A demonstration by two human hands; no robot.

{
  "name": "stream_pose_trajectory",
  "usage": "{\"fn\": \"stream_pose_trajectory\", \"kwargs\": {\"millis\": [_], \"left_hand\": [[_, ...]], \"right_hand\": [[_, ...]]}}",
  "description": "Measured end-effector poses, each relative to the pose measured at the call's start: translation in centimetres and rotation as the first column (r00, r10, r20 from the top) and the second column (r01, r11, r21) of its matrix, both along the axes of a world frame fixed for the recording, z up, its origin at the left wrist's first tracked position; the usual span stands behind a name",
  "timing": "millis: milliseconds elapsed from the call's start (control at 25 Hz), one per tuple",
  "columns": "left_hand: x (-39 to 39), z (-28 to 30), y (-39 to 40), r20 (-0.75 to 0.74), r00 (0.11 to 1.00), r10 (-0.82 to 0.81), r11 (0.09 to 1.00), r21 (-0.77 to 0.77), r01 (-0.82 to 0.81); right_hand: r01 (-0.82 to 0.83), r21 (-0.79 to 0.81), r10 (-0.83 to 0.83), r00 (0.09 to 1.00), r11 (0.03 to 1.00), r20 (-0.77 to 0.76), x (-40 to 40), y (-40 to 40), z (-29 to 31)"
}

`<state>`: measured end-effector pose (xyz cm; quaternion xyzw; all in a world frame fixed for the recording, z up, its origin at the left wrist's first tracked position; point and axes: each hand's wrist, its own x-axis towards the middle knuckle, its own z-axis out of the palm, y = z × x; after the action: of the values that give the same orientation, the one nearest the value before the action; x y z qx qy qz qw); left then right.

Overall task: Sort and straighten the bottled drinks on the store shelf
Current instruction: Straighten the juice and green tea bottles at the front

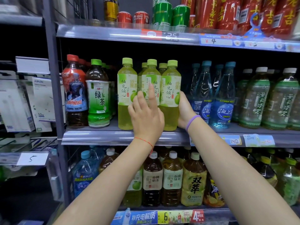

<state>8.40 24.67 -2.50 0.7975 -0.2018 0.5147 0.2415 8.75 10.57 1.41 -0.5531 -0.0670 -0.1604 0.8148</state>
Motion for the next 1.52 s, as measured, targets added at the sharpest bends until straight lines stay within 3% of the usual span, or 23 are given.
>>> {"fn": "stream_pose_trajectory", "kwargs": {"millis": [200,640,920,1320,1520], "left_hand": [[1.3,-0.3,1.1,0.135,0.991,-0.012,0.998,0.058,0.004],[1.8,-0.1,1.7,0.165,0.986,0.000,1.000,-0.017,0.003],[1.9,-0.3,1.1,0.221,0.975,-0.002,1.000,0.014,-0.001],[2.0,-0.5,0.6,0.198,0.980,-0.033,0.999,0.037,0.026],[1.8,-0.7,0.4,0.162,0.985,-0.054,0.998,0.033,0.050]], "right_hand": [[-0.016,0.008,0.016,1.000,1.000,0.024,0.3,0.2,0.2],[0.057,-0.007,-0.057,0.998,0.998,-0.022,1.8,0.7,0.2],[0.073,-0.015,-0.073,0.997,0.997,-0.010,1.9,1.1,0.4],[0.090,0.025,-0.090,0.996,0.996,-0.021,2.2,4.1,0.9],[0.206,-0.003,-0.206,0.977,0.979,-0.065,1.8,4.5,0.9]]}}
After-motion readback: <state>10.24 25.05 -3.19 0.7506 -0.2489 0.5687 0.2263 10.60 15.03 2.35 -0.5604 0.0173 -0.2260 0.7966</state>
